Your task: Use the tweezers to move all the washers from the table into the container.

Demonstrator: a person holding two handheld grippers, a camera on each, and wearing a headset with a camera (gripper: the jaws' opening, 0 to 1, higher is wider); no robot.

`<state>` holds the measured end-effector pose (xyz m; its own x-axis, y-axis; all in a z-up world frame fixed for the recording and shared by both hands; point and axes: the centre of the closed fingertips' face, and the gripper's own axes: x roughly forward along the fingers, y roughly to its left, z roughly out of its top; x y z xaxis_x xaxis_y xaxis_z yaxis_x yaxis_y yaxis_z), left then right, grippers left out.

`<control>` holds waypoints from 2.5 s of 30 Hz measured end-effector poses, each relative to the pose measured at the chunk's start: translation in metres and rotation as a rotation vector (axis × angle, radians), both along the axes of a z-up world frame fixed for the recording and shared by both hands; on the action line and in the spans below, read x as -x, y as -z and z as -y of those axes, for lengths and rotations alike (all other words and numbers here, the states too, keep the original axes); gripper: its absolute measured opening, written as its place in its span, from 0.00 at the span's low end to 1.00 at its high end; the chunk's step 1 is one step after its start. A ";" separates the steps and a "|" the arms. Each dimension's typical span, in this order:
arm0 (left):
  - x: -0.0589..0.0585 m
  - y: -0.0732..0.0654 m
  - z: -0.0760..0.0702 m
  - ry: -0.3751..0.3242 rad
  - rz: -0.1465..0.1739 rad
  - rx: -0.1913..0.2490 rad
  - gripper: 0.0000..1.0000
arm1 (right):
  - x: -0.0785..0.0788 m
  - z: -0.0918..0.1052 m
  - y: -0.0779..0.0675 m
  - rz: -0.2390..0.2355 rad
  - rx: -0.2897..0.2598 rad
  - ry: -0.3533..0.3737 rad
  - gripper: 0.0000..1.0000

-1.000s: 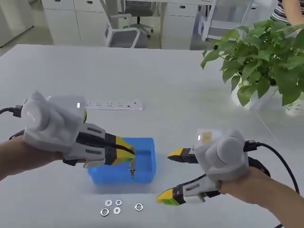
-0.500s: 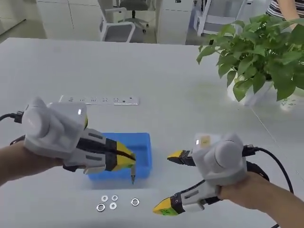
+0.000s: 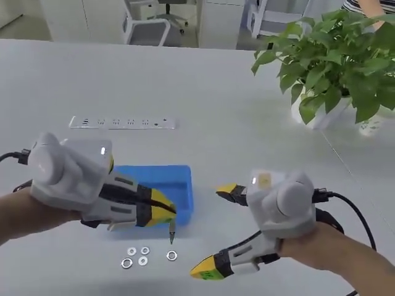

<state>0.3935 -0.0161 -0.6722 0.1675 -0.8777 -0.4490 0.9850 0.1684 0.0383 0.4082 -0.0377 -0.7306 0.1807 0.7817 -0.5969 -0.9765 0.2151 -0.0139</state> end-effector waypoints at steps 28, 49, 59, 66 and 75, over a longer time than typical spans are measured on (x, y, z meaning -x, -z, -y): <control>0.004 0.029 -0.001 0.011 -0.053 0.006 0.06 | 0.008 -0.003 0.018 -0.037 0.021 -0.012 0.99; 0.007 0.034 0.001 0.009 -0.072 0.003 0.06 | 0.012 -0.001 0.023 -0.048 0.028 -0.021 0.97; 0.009 0.035 0.001 0.018 -0.066 -0.010 0.06 | 0.012 -0.003 0.022 -0.046 0.025 -0.026 0.96; 0.011 0.035 0.000 0.035 -0.068 -0.015 0.06 | 0.017 -0.007 0.022 -0.038 0.018 -0.068 0.85; 0.013 0.033 -0.001 0.042 -0.074 -0.021 0.06 | 0.024 -0.018 0.029 -0.024 0.051 -0.152 0.63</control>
